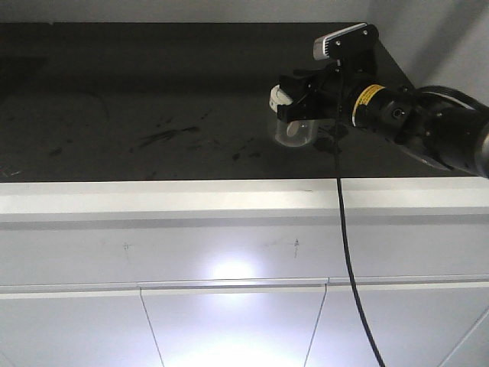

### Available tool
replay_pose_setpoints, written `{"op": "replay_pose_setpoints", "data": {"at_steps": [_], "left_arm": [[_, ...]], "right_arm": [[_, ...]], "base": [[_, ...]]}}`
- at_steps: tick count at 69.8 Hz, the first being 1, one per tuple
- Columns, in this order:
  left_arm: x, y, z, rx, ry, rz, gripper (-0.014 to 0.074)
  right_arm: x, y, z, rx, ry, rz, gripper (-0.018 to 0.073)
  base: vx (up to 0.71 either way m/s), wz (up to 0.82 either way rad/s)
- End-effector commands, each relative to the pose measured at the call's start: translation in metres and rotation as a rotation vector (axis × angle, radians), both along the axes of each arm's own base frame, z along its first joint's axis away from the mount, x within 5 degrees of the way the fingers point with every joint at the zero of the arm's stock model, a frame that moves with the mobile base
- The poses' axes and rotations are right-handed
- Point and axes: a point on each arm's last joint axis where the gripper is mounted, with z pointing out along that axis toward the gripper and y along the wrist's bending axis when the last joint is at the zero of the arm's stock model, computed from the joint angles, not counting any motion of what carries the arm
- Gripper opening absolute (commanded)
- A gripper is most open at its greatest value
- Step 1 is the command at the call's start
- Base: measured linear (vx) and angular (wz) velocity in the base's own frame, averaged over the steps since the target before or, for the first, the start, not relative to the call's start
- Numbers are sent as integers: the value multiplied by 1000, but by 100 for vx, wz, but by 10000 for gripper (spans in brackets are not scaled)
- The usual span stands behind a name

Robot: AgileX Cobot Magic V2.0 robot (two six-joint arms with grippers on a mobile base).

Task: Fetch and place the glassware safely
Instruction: 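Close the right gripper on the jar lid and lift it out, then hold the jar raised in the right gripper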

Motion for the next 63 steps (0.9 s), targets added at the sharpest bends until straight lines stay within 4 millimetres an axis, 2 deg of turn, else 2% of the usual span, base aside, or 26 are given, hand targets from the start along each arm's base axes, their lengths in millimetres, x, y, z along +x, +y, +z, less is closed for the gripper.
{"op": "replay_pose_setpoints", "data": {"at_steps": [1,20,28,42,54,63], "left_arm": [[0,-1,15,-10,-87,-10,-7],[0,-1,15,-10,-87,-10,-7],[0,-1,15,-10,-87,-10,-7],[0,-1,15,-10,-87,-10,-7],[0,-1,15,-10,-87,-10,-7],[0,-1,15,-10,-87,-10,-7]], "right_arm": [[-35,9,35,48,-103,78,-3],[-114,30,22,99,-66,260,-3],[-140,30,20,128,-67,316,-3],[-180,27,30,159,-115,387,-3],[-198,35,40,164,-151,447,-3],[-199,35,41,171,-158,455,-3]], "base": [[0,0],[0,0],[0,0],[0,0],[0,0],[0,0]]}}
